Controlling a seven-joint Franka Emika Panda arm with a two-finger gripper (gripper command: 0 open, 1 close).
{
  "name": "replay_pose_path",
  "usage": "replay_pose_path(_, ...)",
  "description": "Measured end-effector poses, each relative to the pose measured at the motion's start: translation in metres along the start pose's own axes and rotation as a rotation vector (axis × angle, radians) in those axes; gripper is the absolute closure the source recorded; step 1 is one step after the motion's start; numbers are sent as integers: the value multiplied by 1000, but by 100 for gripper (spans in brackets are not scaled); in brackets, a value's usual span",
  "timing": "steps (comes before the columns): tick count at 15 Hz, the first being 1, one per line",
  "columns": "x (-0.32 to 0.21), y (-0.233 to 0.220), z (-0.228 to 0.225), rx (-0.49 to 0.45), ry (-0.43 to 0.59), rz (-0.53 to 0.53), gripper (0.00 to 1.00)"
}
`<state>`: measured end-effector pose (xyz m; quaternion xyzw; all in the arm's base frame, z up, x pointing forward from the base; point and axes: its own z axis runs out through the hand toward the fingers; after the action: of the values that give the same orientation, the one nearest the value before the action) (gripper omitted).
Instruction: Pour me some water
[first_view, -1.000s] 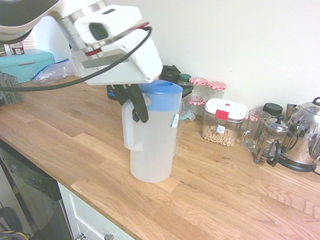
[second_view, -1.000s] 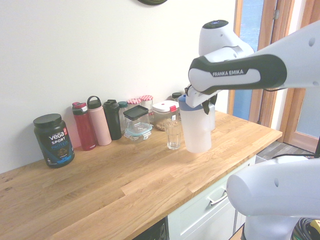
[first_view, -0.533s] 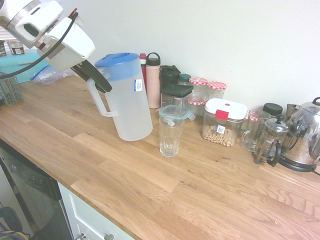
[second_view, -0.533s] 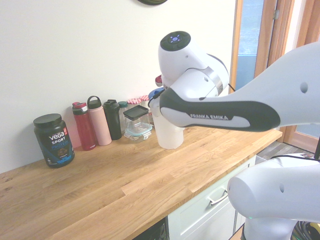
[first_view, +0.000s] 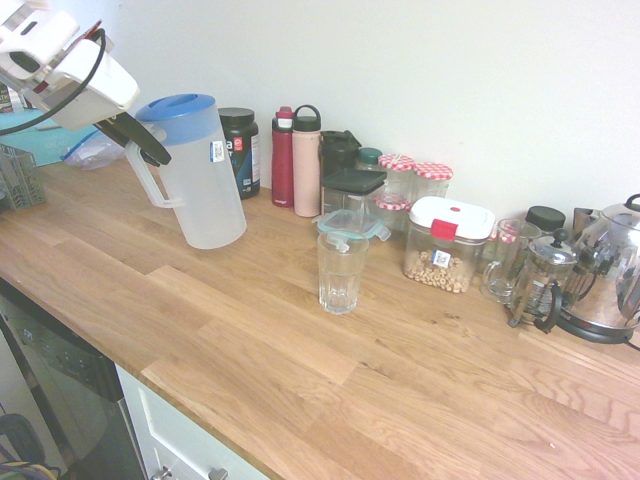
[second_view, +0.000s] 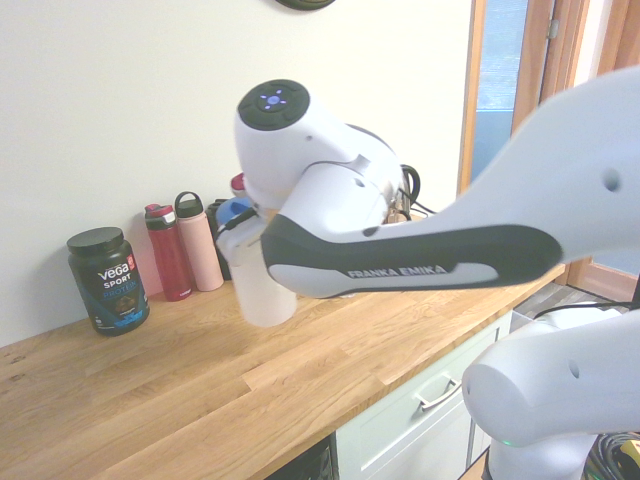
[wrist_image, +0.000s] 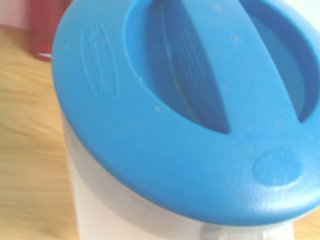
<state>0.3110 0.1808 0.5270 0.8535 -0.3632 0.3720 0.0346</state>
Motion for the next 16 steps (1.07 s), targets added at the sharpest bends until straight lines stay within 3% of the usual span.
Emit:
replay_pose_path(5, -7, -70, 29, -2, -75, 38, 100)
replay_pose_path(11, -16, -83, 84, -77, -143, 74, 100)
replay_pose_path(12, -19, -83, 83, -76, -140, 76, 0)
replay_pose_path(16, -40, -77, 73, -86, -113, 85, 0)
